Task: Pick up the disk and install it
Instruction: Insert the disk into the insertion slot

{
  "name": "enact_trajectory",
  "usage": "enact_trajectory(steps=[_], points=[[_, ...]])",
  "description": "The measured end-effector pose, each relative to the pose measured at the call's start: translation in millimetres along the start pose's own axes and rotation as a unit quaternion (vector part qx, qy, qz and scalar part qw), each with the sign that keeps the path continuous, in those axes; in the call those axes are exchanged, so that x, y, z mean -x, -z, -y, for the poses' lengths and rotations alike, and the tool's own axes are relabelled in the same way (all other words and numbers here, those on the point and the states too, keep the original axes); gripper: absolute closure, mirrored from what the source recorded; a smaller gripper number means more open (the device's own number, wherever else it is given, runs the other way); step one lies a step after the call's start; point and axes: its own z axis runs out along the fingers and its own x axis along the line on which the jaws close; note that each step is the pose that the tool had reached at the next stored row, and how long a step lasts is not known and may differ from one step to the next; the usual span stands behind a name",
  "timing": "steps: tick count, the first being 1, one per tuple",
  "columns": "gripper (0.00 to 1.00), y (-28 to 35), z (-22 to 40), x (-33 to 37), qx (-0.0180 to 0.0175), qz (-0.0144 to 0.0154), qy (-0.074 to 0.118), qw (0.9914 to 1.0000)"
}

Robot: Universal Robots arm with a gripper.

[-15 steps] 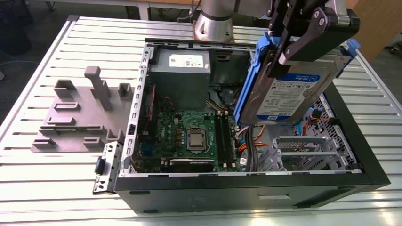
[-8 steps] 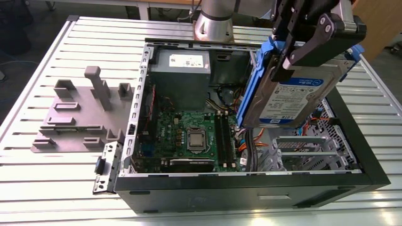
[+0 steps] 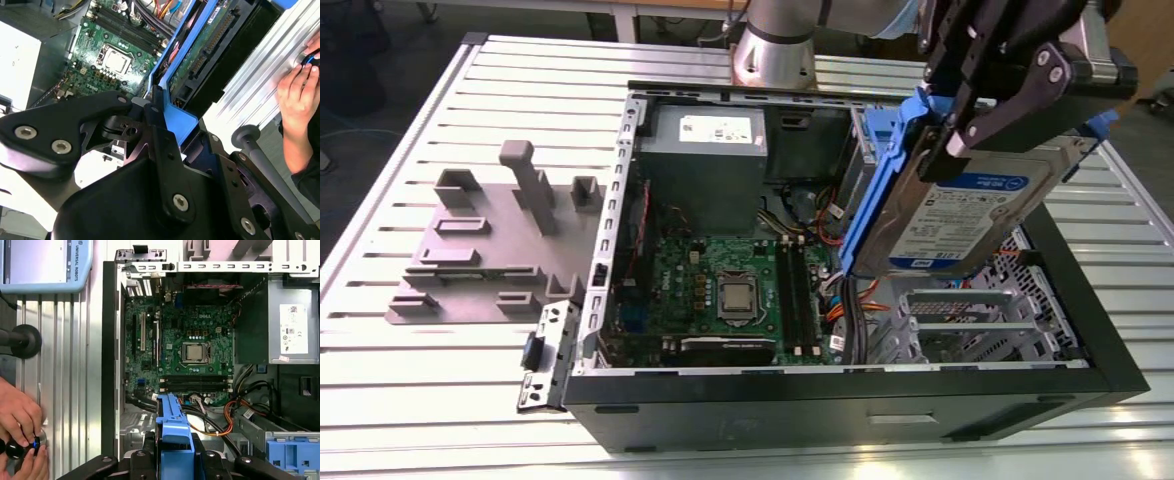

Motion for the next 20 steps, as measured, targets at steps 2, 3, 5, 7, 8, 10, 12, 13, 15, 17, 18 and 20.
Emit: enact_trajectory(steps=[2, 3, 5, 7, 8, 10, 12, 13, 15, 17, 18, 20], points=[[0.64, -0.6, 2.2, -1.0, 0.0001, -0.0003, 0.0, 1.0], [0.64, -1.0, 2.8, -1.7, 0.0001, -0.0005, 0.0, 1.0], [0.64, -2.0, 3.4, -3.4, 0.0001, -0.0006, 0.001, 1.0], [0.64, -2.9, 3.7, -5.4, 0.0001, -0.0007, 0.001, 1.0], [0.64, -3.5, 3.8, -6.4, 0.0, -0.0008, 0.002, 1.0], [0.64, -4.7, 3.9, -7.6, 0.0, -0.001, 0.005, 0.99999], [0.64, -5.6, 4.0, -8.0, 0.0, -0.0014, 0.008, 0.99997], [0.64, -6.0, 4.0, -8.1, -0.0001, -0.0016, 0.009, 0.99996], [0.64, -6.8, 4.0, -8.5, -0.0002, -0.0019, 0.01, 0.99995], [0.64, -7.4, 4.1, -8.7, -0.0006, -0.0019, 0.011, 0.99994], [0.64, -7.7, 4.2, -8.7, -0.001, -0.0019, 0.011, 0.99994], [0.64, -8.0, 4.2, -8.8, -0.0016, -0.0019, 0.011, 0.99994]])
